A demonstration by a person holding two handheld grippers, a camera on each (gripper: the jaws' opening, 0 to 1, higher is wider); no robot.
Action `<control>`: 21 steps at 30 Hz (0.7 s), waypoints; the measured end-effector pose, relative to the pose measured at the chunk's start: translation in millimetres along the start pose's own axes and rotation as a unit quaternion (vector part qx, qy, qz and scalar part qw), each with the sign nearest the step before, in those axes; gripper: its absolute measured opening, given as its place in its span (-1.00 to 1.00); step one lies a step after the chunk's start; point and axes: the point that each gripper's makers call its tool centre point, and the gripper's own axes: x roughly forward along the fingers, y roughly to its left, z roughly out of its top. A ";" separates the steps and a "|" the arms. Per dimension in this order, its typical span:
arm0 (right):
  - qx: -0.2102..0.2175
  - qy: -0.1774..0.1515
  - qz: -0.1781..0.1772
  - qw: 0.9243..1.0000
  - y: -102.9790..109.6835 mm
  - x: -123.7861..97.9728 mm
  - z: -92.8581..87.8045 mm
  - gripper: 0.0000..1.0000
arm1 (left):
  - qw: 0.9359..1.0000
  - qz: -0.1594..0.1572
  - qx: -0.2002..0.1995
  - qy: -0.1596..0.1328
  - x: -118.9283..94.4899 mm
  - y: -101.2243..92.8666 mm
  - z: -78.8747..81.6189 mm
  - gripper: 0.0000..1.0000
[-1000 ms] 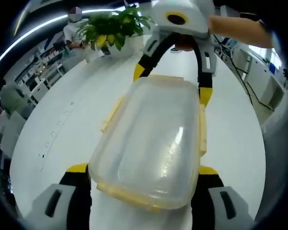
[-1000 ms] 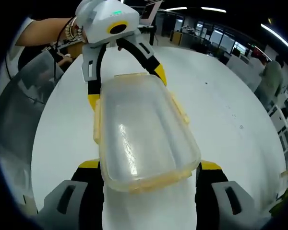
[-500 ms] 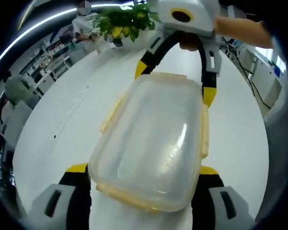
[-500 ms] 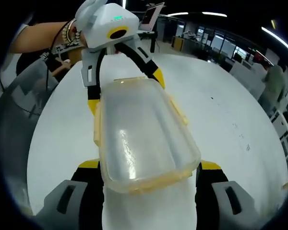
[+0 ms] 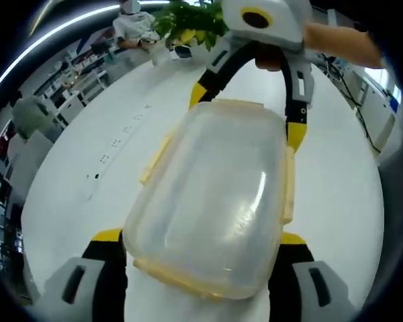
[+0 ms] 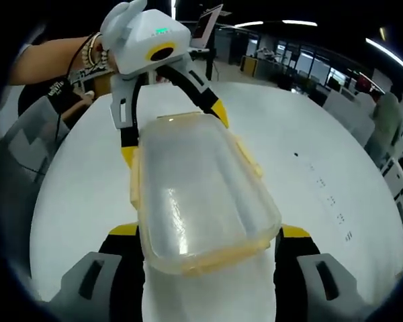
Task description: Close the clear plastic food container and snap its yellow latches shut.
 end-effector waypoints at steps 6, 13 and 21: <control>0.007 -0.009 -0.002 1.000 -15.2 11.4 7.7 0.58 | 1.000 -0.002 0.006 0.009 5.4 17.7 -1.7 0.73; 0.004 -0.012 0.001 1.000 -26.0 21.4 12.9 0.64 | 1.000 -0.007 0.008 0.009 9.7 30.5 -1.8 0.75; 0.001 -0.009 -0.004 1.000 -32.6 26.0 13.9 0.70 | 1.000 -0.008 0.000 -0.005 14.5 37.6 0.7 0.79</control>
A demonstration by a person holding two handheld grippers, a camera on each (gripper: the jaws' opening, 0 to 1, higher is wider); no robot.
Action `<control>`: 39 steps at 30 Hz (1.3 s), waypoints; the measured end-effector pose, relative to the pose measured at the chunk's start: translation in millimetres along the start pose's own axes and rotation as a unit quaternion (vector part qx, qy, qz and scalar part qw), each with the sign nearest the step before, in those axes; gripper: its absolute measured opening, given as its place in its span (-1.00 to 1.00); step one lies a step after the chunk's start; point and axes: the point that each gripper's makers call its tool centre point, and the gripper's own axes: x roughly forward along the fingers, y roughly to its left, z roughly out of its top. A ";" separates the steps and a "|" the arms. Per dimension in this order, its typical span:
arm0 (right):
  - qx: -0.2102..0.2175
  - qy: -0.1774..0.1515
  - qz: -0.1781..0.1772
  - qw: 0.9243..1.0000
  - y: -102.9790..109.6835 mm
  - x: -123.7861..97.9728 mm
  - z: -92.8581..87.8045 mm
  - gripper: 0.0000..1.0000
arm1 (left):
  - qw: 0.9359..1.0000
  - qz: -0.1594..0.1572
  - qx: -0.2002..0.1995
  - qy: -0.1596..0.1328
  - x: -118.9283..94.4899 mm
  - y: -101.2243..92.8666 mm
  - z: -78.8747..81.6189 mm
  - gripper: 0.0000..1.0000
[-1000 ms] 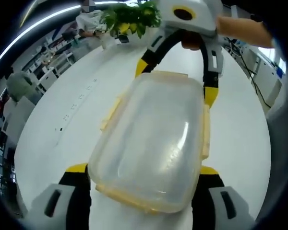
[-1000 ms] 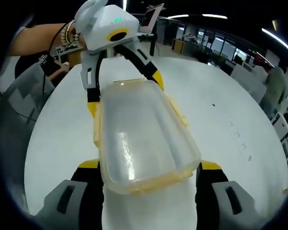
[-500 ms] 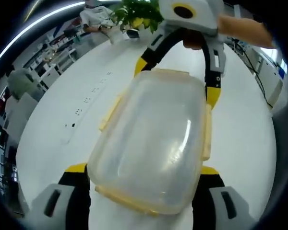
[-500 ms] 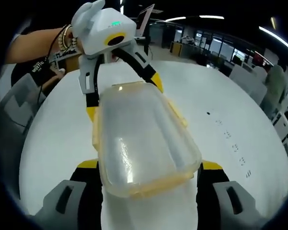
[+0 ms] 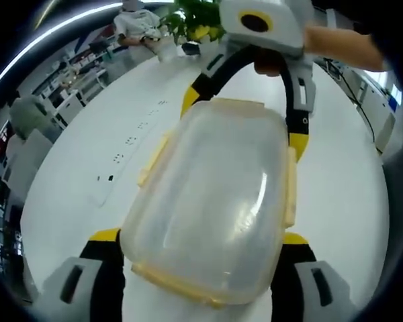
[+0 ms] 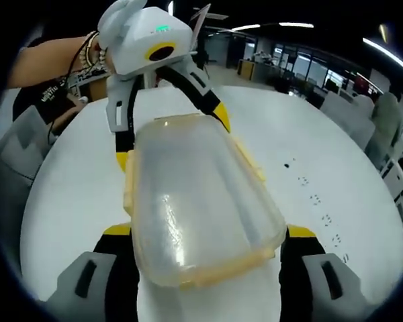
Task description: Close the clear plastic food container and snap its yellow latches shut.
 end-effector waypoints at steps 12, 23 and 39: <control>0.003 -0.005 -0.003 1.000 3.8 0.9 2.6 0.72 | 1.000 -0.004 0.002 0.008 2.5 1.8 0.4 0.85; 0.027 -0.014 -0.008 1.000 5.7 0.2 7.6 0.76 | 1.000 0.000 0.003 -0.001 1.3 2.6 2.2 0.84; 0.061 -0.060 -0.063 0.994 4.3 -54.6 22.2 0.98 | 0.994 0.059 -0.034 -0.083 -51.9 3.3 23.1 0.97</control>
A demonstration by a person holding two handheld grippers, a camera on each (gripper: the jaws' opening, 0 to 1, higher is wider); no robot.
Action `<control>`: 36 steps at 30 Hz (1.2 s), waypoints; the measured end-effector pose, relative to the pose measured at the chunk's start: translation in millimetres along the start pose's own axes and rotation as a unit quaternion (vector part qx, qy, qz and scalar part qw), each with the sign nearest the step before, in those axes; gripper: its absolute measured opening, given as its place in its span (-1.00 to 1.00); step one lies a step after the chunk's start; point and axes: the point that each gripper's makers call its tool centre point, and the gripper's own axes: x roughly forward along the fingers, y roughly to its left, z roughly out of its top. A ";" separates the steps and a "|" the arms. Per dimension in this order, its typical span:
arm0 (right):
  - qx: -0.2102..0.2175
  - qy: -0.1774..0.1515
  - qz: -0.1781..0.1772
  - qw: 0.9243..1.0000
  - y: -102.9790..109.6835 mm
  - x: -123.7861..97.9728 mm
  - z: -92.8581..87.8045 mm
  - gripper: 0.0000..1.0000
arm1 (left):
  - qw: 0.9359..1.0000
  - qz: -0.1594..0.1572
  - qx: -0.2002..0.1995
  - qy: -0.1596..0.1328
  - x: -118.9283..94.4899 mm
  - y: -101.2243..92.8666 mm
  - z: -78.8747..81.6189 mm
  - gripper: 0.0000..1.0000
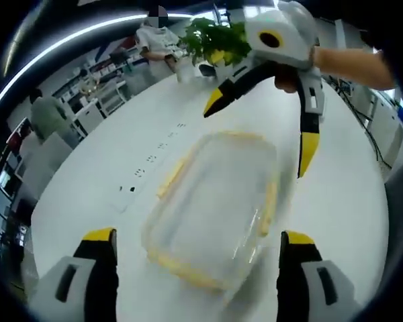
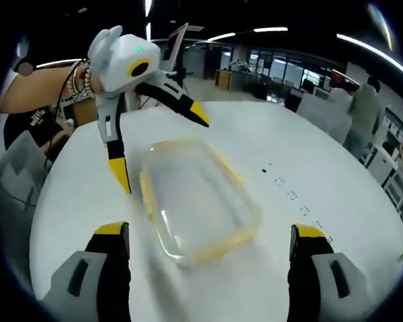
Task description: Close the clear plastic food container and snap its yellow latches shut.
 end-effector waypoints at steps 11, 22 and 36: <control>0.007 -0.042 -0.055 0.998 34.5 -61.0 23.4 0.99 | 0.992 0.077 -0.055 -0.089 -84.1 -14.4 5.2 0.98; 0.043 -0.096 -0.131 0.986 84.4 -127.8 31.7 0.99 | 0.976 0.109 -0.114 -0.153 -177.7 -68.5 -25.3 0.98; 0.103 -0.137 -0.188 0.967 179.4 -160.9 1.1 0.95 | 0.962 0.124 -0.170 -0.172 -252.6 -132.0 -100.7 0.98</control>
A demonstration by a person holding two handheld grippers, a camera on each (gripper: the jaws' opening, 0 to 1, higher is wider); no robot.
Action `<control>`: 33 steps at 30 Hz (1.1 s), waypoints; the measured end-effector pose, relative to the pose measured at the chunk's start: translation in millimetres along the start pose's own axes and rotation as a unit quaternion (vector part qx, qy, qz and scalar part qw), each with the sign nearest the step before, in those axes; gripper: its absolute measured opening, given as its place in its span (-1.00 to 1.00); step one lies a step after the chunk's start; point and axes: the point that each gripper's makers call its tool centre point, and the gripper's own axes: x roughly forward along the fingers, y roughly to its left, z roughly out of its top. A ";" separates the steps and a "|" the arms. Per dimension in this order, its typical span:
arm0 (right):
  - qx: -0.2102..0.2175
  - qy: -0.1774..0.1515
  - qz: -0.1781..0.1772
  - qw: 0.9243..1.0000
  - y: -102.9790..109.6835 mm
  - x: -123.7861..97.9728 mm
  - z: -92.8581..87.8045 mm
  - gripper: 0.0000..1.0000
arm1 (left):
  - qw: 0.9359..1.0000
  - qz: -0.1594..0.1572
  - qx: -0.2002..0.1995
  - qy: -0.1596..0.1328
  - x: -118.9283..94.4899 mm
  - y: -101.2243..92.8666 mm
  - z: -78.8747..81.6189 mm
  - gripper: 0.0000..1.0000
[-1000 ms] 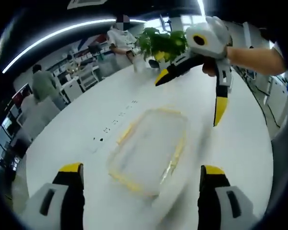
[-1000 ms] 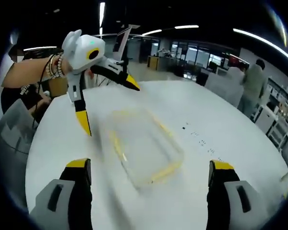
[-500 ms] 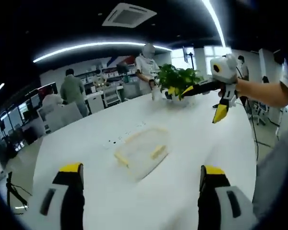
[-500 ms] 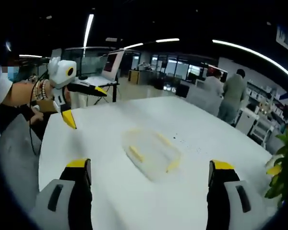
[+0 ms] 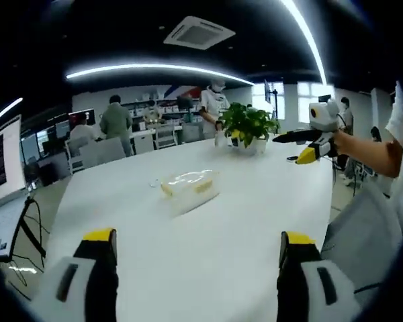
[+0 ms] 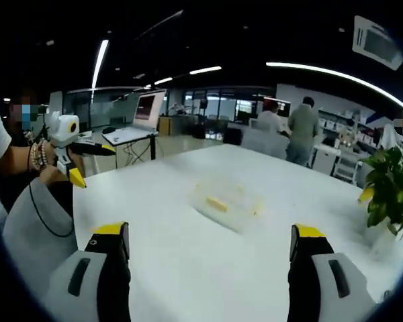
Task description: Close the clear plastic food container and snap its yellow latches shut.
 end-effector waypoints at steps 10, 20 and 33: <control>0.024 0.011 -0.044 0.999 21.7 -35.2 -38.1 0.90 | 0.999 0.006 -0.032 -0.004 -35.9 -16.0 -29.7 0.98; 0.054 0.020 -0.071 0.996 28.4 -53.4 -67.8 0.88 | 0.998 -0.002 -0.062 -0.007 -38.0 -35.6 -49.7 0.94; 0.061 0.034 -0.079 0.994 33.3 -50.0 -84.3 0.85 | 0.998 0.001 -0.060 0.032 -32.4 -36.1 -72.4 0.90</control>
